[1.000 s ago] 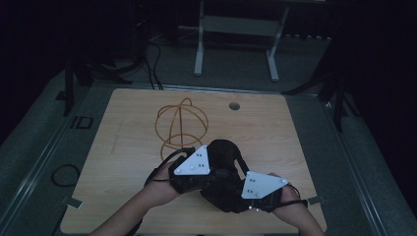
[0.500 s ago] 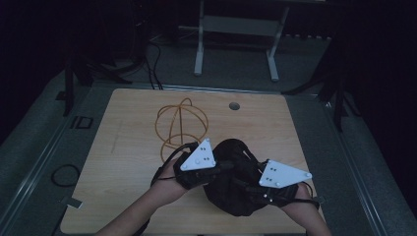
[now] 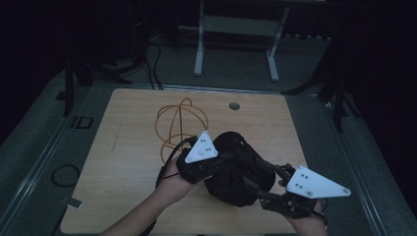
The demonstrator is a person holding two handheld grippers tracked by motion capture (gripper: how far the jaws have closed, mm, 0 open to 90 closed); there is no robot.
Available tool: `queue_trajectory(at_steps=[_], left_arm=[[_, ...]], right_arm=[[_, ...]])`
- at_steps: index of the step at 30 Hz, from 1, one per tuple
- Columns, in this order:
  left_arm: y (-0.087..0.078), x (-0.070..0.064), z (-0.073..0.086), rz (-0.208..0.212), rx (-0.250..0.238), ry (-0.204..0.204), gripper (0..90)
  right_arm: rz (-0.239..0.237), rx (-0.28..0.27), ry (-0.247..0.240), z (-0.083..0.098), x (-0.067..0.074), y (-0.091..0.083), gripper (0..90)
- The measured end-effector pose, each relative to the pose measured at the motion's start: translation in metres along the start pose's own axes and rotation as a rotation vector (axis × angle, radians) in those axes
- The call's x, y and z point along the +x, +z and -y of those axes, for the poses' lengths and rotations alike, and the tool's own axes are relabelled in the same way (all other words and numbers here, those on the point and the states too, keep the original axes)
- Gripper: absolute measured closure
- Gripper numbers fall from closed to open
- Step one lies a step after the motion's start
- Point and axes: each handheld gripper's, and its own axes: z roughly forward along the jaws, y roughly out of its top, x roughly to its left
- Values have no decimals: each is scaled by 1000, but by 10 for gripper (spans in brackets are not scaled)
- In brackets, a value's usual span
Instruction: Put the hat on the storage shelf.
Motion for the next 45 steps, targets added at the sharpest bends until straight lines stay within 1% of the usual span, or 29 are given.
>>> queue_trajectory(at_steps=[2,3,5,6,8,9,10,11,12,13,15,16,18,19,20,21,22,23,25,26,27,29,30,32,35,36,40,43,45], left_arm=[[-2,2,-1,-38,-31,-33,900],[-4,2,-2,-52,-53,-45,900],[-7,1,-3,-68,-86,-61,900],[-8,-1,-3,-86,-101,-59,900],[-9,-4,-5,-86,-123,-60,900],[-9,-7,-6,-95,-137,-57,900],[-9,-9,-7,-96,-141,-46,900],[-10,-10,-8,-92,-151,-54,900],[-10,-11,-9,-88,-158,-61,900],[-9,-12,-10,-80,-154,-55,900],[-8,-14,-9,-99,-159,-56,900],[-8,-14,-9,-86,-155,-53,900],[-7,-17,-7,-90,-159,-52,900],[-6,-19,-6,-85,-162,-50,900],[-6,-20,-6,-94,-167,-53,900],[-6,-21,-6,-95,-165,-43,900],[-5,-23,-6,-91,-164,-35,900],[-5,-24,-5,-97,-169,-42,900],[-3,-25,-4,-88,-169,-35,900],[-3,-25,-4,-81,-170,-45,900],[-2,-24,-4,-71,-167,-47,900],[-1,-25,-3,-65,-170,-54,900],[1,-26,-3,-56,-166,-47,900],[3,-27,-3,-45,-168,-51,900],[5,-28,-4,-33,-172,-57,900],[7,-28,-4,-24,-172,-62,900],[10,-27,-4,-28,-178,-70,899],[12,-22,-5,-5,-167,-86,892],[12,-20,-5,0,-171,-82,852]], right_arm=[[-8,6,35,6,11,6,419],[9,16,42,10,16,9,419],[70,24,45,16,22,17,418],[82,20,69,19,21,20,416],[74,12,134,21,16,27,391],[77,8,164,21,14,30,390],[88,8,185,22,12,34,375],[99,7,198,22,11,37,356],[121,2,193,22,12,40,335],[145,1,184,22,15,43,313],[176,2,164,22,19,48,293],[192,-8,161,22,20,50,276],[192,-20,172,23,19,54,276],[190,-27,195,24,16,56,280],[194,-27,213,25,13,58,284],[200,-24,218,26,12,59,288],[207,-20,216,26,11,61,311],[208,-12,213,27,10,63,340],[197,-9,225,28,7,64,378],[184,-8,229,28,6,64,438],[178,-6,224,28,5,64,455],[177,-6,216,28,3,63,549],[174,-2,213,28,3,62,582],[185,-2,196,28,3,59,675],[198,-6,182,29,3,54,768],[209,-18,177,30,4,53,792],[259,-27,148,30,6,49,839],[255,-16,115,31,5,48,864],[247,-4,100,31,4,47,868]])
